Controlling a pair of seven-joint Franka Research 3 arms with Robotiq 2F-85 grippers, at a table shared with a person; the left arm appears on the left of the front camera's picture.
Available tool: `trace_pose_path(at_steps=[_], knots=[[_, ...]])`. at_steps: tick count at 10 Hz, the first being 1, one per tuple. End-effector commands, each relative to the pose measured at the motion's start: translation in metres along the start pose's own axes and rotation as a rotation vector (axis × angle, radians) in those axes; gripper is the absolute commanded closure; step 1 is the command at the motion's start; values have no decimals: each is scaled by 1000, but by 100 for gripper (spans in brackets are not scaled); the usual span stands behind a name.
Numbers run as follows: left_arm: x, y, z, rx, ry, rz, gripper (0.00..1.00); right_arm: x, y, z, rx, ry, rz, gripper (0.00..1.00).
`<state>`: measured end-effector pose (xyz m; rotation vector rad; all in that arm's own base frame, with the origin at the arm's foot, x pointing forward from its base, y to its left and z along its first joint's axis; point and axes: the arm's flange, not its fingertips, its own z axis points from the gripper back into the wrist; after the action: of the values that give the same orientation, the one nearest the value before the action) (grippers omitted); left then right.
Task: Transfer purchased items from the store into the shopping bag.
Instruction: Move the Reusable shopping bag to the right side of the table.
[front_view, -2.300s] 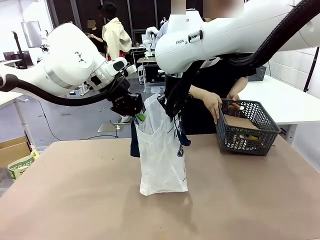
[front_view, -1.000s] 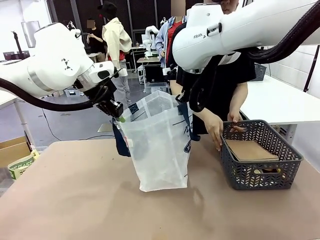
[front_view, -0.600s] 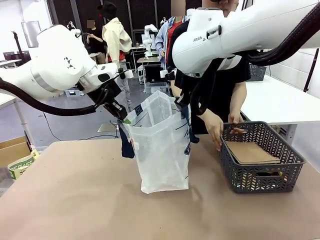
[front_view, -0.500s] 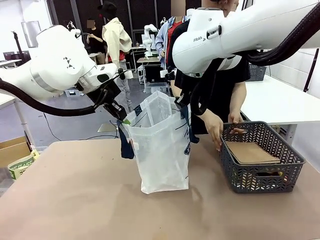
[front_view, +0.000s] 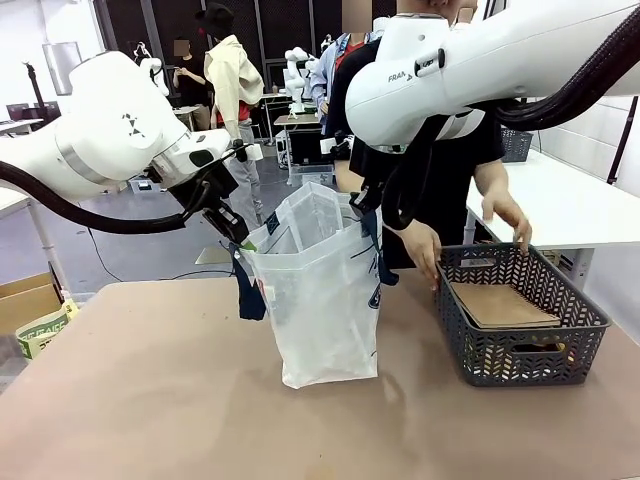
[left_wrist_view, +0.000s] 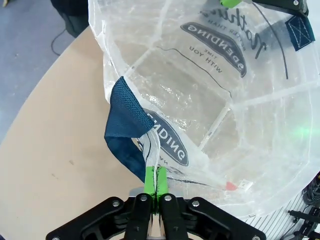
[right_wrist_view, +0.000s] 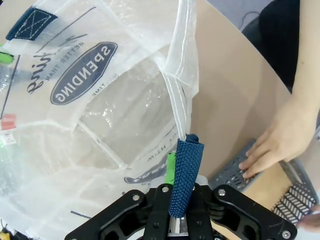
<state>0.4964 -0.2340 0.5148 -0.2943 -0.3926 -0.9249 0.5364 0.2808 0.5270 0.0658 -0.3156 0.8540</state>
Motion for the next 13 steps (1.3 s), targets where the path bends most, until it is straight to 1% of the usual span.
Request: trace_pose_path(at_steps=[1,10,13], knots=[[0,0,0,-2,-1,2,100,0,-1,0,0,0,-7,100],[0,0,0,0,0,0,100,0,0,0,0,0,-1,100],[-2,3,4,35,41,-14,100,-10,-11,8,-4,0,38,100]])
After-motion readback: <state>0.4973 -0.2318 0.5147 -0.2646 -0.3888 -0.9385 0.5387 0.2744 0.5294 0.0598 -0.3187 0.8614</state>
